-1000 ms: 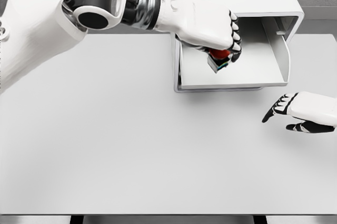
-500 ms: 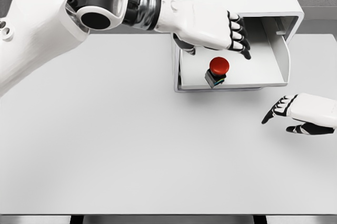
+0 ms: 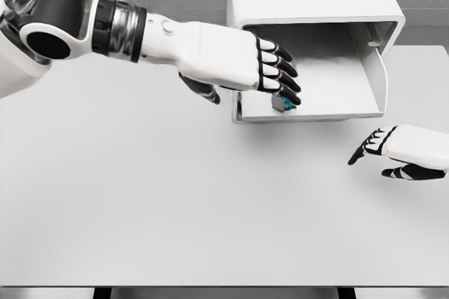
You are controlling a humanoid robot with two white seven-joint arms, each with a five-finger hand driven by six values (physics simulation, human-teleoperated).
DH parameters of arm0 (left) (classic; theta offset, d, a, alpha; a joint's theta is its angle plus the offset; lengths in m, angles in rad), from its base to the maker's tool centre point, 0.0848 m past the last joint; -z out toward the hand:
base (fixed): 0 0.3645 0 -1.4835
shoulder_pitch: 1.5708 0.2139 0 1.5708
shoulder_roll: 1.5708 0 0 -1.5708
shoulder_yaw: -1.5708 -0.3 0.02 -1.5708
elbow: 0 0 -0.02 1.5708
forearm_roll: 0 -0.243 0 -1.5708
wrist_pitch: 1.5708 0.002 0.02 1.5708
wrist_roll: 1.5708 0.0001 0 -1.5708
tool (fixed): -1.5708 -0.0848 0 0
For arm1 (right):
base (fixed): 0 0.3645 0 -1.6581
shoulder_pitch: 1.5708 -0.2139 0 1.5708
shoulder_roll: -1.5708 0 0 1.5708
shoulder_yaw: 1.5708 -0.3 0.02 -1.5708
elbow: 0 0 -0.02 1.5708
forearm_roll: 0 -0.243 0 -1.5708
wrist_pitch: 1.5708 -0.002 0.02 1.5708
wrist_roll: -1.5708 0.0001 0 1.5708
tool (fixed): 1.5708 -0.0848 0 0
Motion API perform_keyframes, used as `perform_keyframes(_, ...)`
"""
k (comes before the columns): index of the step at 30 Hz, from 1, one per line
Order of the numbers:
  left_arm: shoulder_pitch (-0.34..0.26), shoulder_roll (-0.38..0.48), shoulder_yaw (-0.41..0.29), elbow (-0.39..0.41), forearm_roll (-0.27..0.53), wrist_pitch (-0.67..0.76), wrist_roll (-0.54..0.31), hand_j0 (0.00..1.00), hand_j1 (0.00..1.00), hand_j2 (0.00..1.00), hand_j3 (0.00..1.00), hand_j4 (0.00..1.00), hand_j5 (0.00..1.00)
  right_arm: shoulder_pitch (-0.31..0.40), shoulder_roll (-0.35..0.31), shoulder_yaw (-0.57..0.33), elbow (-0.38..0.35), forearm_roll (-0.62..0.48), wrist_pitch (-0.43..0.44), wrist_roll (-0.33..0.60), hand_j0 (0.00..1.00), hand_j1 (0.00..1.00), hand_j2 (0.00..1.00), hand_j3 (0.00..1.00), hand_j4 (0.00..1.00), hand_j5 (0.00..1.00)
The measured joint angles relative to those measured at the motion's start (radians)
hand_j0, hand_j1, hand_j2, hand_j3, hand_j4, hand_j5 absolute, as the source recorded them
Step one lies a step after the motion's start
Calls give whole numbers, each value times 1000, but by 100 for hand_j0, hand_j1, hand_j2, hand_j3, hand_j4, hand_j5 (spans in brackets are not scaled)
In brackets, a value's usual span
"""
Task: Slide open multi-storey tabletop storage cabinets and put open load switch and slide close multi-storey tabletop storage cabinets
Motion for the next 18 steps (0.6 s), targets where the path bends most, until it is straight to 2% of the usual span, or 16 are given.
perform_keyframes(1, 48, 72, 0, 3, 9, 0, 1, 100, 100, 100, 100, 100, 100, 0, 0, 0, 0, 0, 0, 0, 71, 71, 71, 71, 71, 71)
perform_keyframes(3, 104, 210, 1, 7, 36, -1, 4, 100, 100, 100, 100, 100, 100, -6, 0, 0, 0, 0, 0, 0, 71, 71, 71, 71, 71, 71)
perform_keyframes(6, 152, 343, 2, 10, 78, -1, 6, 100, 100, 100, 100, 100, 100, -38, 1, -1, 1, -1, 0, 0, 71, 71, 71, 71, 71, 71)
perform_keyframes(10, 167, 400, 2, 13, 99, -1, 7, 100, 100, 100, 100, 100, 100, -69, 4, -3, 1, -3, 0, 1, 71, 71, 71, 71, 71, 71)
perform_keyframes(18, 167, 414, -1, 14, 102, 0, 7, 100, 100, 100, 100, 100, 100, -84, 12, 0, 1, -6, 0, 0, 73, 73, 73, 73, 73, 73)
